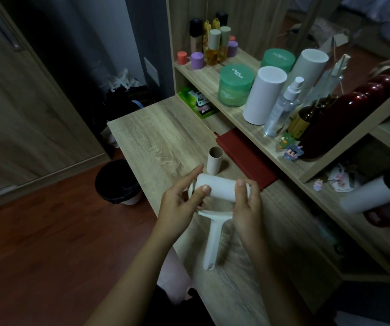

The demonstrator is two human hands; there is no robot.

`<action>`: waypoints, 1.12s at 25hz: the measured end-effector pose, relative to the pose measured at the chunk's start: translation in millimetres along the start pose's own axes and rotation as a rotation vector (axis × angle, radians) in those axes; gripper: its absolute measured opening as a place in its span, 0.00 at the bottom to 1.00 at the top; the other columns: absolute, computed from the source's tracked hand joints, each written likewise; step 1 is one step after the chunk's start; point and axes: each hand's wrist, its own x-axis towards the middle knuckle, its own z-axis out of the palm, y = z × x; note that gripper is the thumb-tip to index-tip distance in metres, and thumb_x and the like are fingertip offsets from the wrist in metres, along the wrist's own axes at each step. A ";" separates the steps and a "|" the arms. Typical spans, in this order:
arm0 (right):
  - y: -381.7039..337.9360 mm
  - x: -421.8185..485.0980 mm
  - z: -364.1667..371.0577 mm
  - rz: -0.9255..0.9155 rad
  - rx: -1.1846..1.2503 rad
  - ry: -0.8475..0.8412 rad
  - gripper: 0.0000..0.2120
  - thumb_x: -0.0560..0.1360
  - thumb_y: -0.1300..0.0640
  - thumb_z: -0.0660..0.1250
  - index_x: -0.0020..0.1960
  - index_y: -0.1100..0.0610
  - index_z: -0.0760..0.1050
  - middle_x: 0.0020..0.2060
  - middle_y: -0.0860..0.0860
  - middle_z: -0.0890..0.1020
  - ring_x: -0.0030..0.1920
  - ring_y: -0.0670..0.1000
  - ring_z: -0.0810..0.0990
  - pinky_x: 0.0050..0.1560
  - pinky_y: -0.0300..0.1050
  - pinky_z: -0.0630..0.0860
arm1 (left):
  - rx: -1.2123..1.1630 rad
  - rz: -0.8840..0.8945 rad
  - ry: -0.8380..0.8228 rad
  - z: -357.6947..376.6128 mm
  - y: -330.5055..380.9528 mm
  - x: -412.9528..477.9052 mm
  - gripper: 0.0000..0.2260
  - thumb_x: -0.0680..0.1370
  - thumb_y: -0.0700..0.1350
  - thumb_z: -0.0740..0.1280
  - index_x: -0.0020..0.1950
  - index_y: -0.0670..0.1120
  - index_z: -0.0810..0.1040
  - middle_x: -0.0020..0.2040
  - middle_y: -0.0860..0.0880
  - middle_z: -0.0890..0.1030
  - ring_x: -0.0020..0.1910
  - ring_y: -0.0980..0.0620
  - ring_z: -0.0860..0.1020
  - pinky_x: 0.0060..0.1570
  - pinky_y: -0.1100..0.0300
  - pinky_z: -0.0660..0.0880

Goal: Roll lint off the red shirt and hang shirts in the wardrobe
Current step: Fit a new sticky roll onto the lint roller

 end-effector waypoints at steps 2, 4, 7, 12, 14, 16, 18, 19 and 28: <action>0.2 -1.2 1.3 0.032 0.002 0.014 0.06 0.80 0.52 0.55 0.53 0.52 0.68 0.43 0.42 0.74 0.44 0.39 0.74 0.34 0.26 0.71 | 0.047 0.001 0.015 0.9 -3.2 0.2 0.18 0.76 0.41 0.67 0.62 0.58 0.72 0.50 0.73 0.78 0.30 0.59 0.78 0.33 0.66 0.74; 0.9 -2.9 2.4 0.051 -0.003 0.031 0.05 0.80 0.51 0.55 0.52 0.51 0.67 0.42 0.42 0.73 0.42 0.39 0.74 0.32 0.26 0.71 | 0.056 -0.017 0.039 1.4 -6.1 1.0 0.19 0.76 0.41 0.67 0.62 0.58 0.72 0.49 0.70 0.80 0.29 0.59 0.78 0.33 0.67 0.74; 2.7 -3.4 2.2 0.073 -0.011 0.040 0.04 0.80 0.51 0.55 0.52 0.49 0.67 0.41 0.42 0.74 0.42 0.39 0.74 0.35 0.32 0.70 | 0.048 -0.043 0.078 5.1 -9.2 -0.4 0.18 0.75 0.42 0.68 0.62 0.57 0.72 0.50 0.62 0.81 0.29 0.59 0.78 0.33 0.67 0.74; 6.7 -4.4 4.0 0.103 -0.026 0.040 0.06 0.80 0.51 0.55 0.53 0.52 0.68 0.41 0.43 0.74 0.42 0.39 0.75 0.35 0.33 0.70 | 0.038 -0.106 0.127 8.3 -12.9 0.5 0.18 0.74 0.42 0.70 0.62 0.55 0.74 0.47 0.61 0.82 0.27 0.59 0.78 0.32 0.67 0.74; 9.2 -4.8 4.9 0.108 -0.022 0.037 0.07 0.80 0.51 0.55 0.53 0.52 0.68 0.41 0.43 0.74 0.42 0.39 0.75 0.36 0.33 0.70 | 0.054 -0.111 0.133 7.5 -14.5 1.9 0.18 0.74 0.43 0.70 0.62 0.55 0.74 0.42 0.63 0.83 0.27 0.58 0.77 0.32 0.67 0.74; 12.6 -4.7 6.3 0.111 -0.017 0.042 0.07 0.80 0.51 0.55 0.53 0.53 0.68 0.41 0.43 0.74 0.42 0.39 0.75 0.35 0.31 0.71 | 0.059 -0.117 0.149 7.9 -14.2 1.8 0.18 0.74 0.43 0.70 0.62 0.54 0.75 0.44 0.61 0.83 0.27 0.58 0.77 0.30 0.69 0.73; 15.7 -5.1 8.5 0.113 -0.011 0.040 0.07 0.80 0.51 0.56 0.53 0.53 0.69 0.42 0.44 0.75 0.43 0.40 0.76 0.34 0.28 0.72 | 0.083 -0.137 0.188 10.4 -13.6 0.2 0.17 0.75 0.45 0.69 0.62 0.54 0.75 0.46 0.60 0.82 0.27 0.59 0.78 0.29 0.70 0.72; 17.8 -5.7 9.9 0.117 -0.002 0.031 0.07 0.79 0.51 0.56 0.53 0.53 0.69 0.43 0.44 0.76 0.44 0.41 0.76 0.35 0.29 0.73 | 0.113 -0.150 0.213 11.5 -14.0 -0.9 0.16 0.75 0.47 0.68 0.63 0.55 0.75 0.44 0.60 0.82 0.26 0.59 0.78 0.29 0.70 0.72; 26.8 -0.4 7.0 0.011 -0.127 -0.061 0.06 0.78 0.50 0.58 0.51 0.52 0.69 0.41 0.44 0.77 0.41 0.43 0.78 0.36 0.35 0.75 | 0.071 -0.256 0.277 21.4 -24.6 -2.2 0.14 0.76 0.50 0.66 0.62 0.54 0.74 0.47 0.57 0.80 0.40 0.57 0.82 0.42 0.55 0.81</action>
